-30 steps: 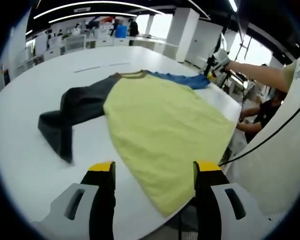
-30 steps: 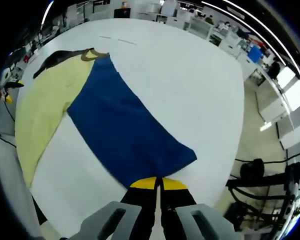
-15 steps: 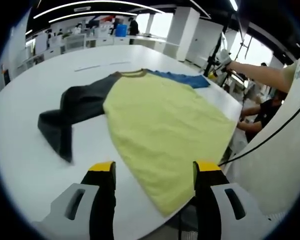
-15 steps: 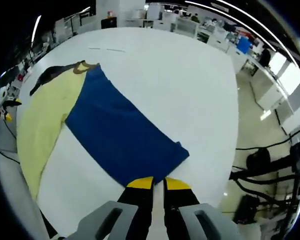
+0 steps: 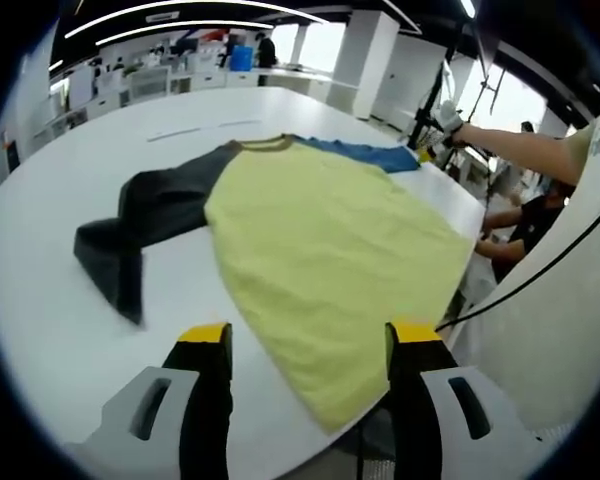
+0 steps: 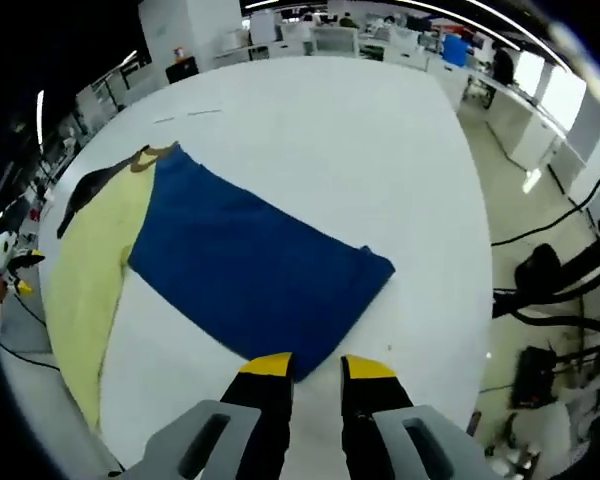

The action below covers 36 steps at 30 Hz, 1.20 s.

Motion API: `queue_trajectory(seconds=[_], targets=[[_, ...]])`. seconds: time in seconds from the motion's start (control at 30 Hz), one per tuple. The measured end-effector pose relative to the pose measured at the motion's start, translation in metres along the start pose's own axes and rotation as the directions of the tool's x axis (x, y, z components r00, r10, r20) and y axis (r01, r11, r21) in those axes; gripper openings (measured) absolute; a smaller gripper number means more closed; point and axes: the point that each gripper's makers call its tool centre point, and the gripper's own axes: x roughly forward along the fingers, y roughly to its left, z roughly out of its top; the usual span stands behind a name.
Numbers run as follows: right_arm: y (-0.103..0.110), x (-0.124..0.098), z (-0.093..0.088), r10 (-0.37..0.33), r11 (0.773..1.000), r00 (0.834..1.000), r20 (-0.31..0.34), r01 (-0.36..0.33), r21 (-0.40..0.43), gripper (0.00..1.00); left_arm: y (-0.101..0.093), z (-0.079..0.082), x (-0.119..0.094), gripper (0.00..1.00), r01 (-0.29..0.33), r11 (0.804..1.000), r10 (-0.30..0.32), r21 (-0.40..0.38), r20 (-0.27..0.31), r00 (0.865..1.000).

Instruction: Fold the garment on the visible template until the final outline fits inside the template.

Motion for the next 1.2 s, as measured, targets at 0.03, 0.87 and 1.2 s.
queue_trajectory(seconds=[0.03,0.87,1.2], targets=[[0.001,0.0,0.0,0.004,1.0,1.0,0.0,-0.004,0.006,0.14,0.0,0.0,0.0,0.59,-0.001,1.0,0.001,-0.001,-0.001,1.0],[0.007,-0.01,0.015,0.014,0.998,0.999,0.031,-0.012,-0.061,0.0,0.001,-0.001,0.002,0.58,0.005,1.0,-0.005,0.001,-0.013,1.0],[0.022,-0.019,0.044,0.018,0.991,0.998,0.059,-0.01,-0.134,0.0,0.003,-0.002,0.001,0.58,0.013,1.0,-0.013,0.0,-0.016,1.0]])
